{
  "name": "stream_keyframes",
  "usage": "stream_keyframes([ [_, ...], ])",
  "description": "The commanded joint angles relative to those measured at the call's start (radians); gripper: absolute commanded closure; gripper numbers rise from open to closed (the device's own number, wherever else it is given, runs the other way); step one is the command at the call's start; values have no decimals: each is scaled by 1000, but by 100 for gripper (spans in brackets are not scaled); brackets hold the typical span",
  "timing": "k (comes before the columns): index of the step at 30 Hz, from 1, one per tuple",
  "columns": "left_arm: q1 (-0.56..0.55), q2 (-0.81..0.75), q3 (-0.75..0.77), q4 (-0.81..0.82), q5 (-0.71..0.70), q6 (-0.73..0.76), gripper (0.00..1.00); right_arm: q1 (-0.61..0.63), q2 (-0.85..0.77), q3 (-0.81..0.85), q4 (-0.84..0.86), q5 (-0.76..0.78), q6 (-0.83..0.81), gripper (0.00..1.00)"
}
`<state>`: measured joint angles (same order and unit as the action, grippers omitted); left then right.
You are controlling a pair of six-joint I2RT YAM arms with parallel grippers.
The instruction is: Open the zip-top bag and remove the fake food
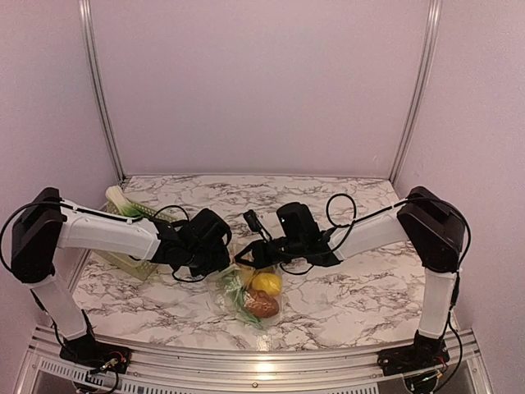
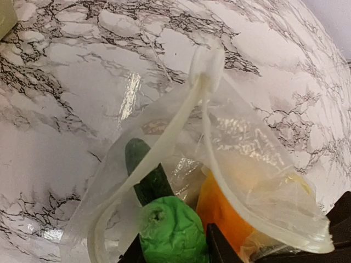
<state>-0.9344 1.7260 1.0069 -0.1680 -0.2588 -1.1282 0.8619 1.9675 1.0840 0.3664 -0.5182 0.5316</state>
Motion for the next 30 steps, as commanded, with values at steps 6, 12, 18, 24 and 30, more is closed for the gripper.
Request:
stream_keyframes([
  [6, -3, -192, -98, 152, -7, 106, 87, -35, -25, -38, 19, 46, 19, 100],
  [12, -8, -319, -163, 270, -56, 193, 91, -58, -51, -59, 25, 49, 21, 100],
  [18, -6, -426, -142, 221, -235, 335, 90, -62, -73, -79, 44, 30, 12, 100],
  [24, 2, -464, -88, 186, -398, 464, 89, -61, -104, -135, 100, 19, 15, 100],
  [30, 93, -500, 11, 107, -453, 561, 89, -63, -125, -162, 96, 21, 3, 100],
])
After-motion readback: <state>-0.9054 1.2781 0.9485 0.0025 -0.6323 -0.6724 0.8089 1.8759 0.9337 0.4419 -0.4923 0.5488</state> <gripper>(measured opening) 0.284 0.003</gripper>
